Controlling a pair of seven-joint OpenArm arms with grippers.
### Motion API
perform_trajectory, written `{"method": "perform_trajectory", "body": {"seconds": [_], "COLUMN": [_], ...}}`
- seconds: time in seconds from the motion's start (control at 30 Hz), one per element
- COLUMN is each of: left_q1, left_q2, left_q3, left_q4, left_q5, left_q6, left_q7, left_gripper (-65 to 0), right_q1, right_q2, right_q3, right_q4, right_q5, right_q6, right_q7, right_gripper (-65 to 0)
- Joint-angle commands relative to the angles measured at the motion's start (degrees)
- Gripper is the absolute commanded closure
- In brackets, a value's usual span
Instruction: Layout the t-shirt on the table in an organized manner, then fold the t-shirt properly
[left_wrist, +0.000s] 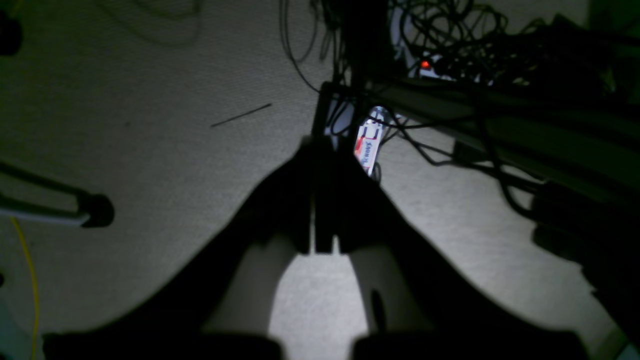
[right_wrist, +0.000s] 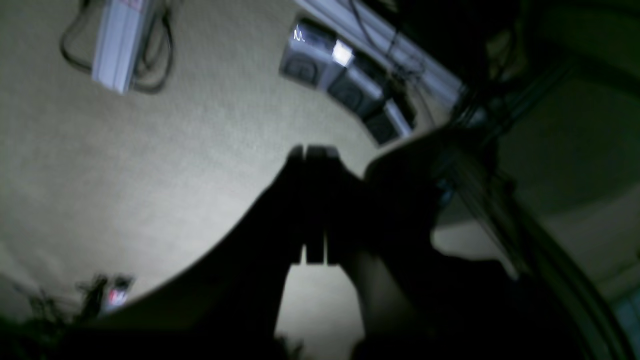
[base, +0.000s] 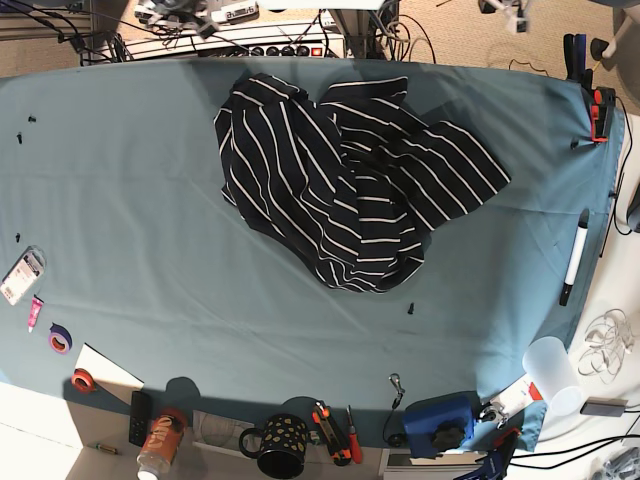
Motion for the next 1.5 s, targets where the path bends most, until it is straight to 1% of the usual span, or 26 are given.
{"method": "perform_trajectory", "body": {"seconds": [0.0,0.1,0.2,0.3,0.4,0.5,0.57,0.63,0.67,0.77,0.83,0.9,0.97,1.13,1.33,1.4,1.43,1.47], "left_q1": [2.1,6.9,11.9,17.1,21.7,25.3,27.2,28.3,28.6,28.7,28.7,28.6,28.3,24.2,20.2,20.0,19.9,19.9], "left_q2": [-0.5,-0.5,-0.3,-0.3,-0.3,-0.3,-0.4,-0.3,-0.3,-0.3,-0.3,-0.3,-0.3,-0.3,-0.3,-0.3,-0.3,-0.3], "left_q3": [-0.2,-0.2,-0.3,-0.3,-0.3,-0.3,-0.3,-0.3,-0.3,-0.3,-0.3,-0.3,-0.3,-0.3,-0.3,-0.3,-0.3,-0.3], "left_q4": [3.5,13.0,22.1,30.4,37.7,44.4,48.7,53.0,55.1,60.9,64.4,67.6,70.2,74.1,74.3,74.3,74.3,74.3], "left_q5": [-1.5,-3.8,-5.4,-8.1,-8.8,-8.7,-8.7,-8.7,-8.7,-8.8,-8.8,-8.8,-8.8,-8.7,-8.7,-8.7,-8.7,-8.7], "left_q6": [-0.5,-0.5,-0.5,-0.2,-0.1,-0.1,-0.1,-0.1,-0.1,-0.1,0.0,0.0,-0.1,-0.1,-0.1,-0.1,-0.1,-0.1], "left_q7": [0.0,3.8,8.5,11.0,12.1,12.5,12.6,14.3,15.3,18.5,18.9,18.9,18.8,18.9,18.9,18.9,18.9,18.9], "left_gripper": [0.0,0.0,0.0,0.0,0.0,0.0,0.0,0.0,0.0,0.0,0.0,0.0,0.0,0.0,0.0,0.0,0.0,0.0], "right_q1": [-1.6,-5.2,-8.5,-12.0,-15.9,-18.9,-20.2,-20.7,-20.7,-20.7,-20.7,-20.7,-20.5,-17.7,-13.8,-13.4,-13.4,-13.5], "right_q2": [1.1,2.4,3.0,3.3,3.3,3.3,3.3,3.3,3.3,3.3,3.3,3.3,3.3,3.3,3.3,3.3,3.3,3.3], "right_q3": [0.2,0.2,0.2,0.4,2.0,5.9,10.0,14.4,16.5,22.6,26.0,28.7,30.5,31.2,31.2,31.2,31.2,31.2], "right_q4": [3.0,10.6,17.6,23.7,29.6,35.3,39.1,42.9,44.8,50.6,54.2,57.3,59.2,59.9,59.9,59.9,59.9,59.9], "right_q5": [0.3,0.3,0.3,0.2,0.2,0.2,0.2,0.4,0.8,4.2,6.4,7.3,7.8,7.7,7.7,7.7,7.7,7.7], "right_q6": [-1.0,-3.0,-3.7,-3.6,-3.6,-3.6,-3.6,-3.4,-3.1,-0.2,1.9,3.8,4.0,4.0,4.0,4.9,6.3,8.1], "right_q7": [-0.5,-4.2,-8.0,-9.2,-9.4,-9.4,-9.6,-10.0,-10.2,-10.6,-10.7,-10.7,-10.5,-10.5,-10.7,-10.7,-10.6,-10.6], "right_gripper": [0.0,0.0,0.0,0.0,0.0,0.0,0.0,0.0,0.0,0.0,0.0,0.0,0.0,0.0,0.0,0.0,-2.2,-9.5]}}
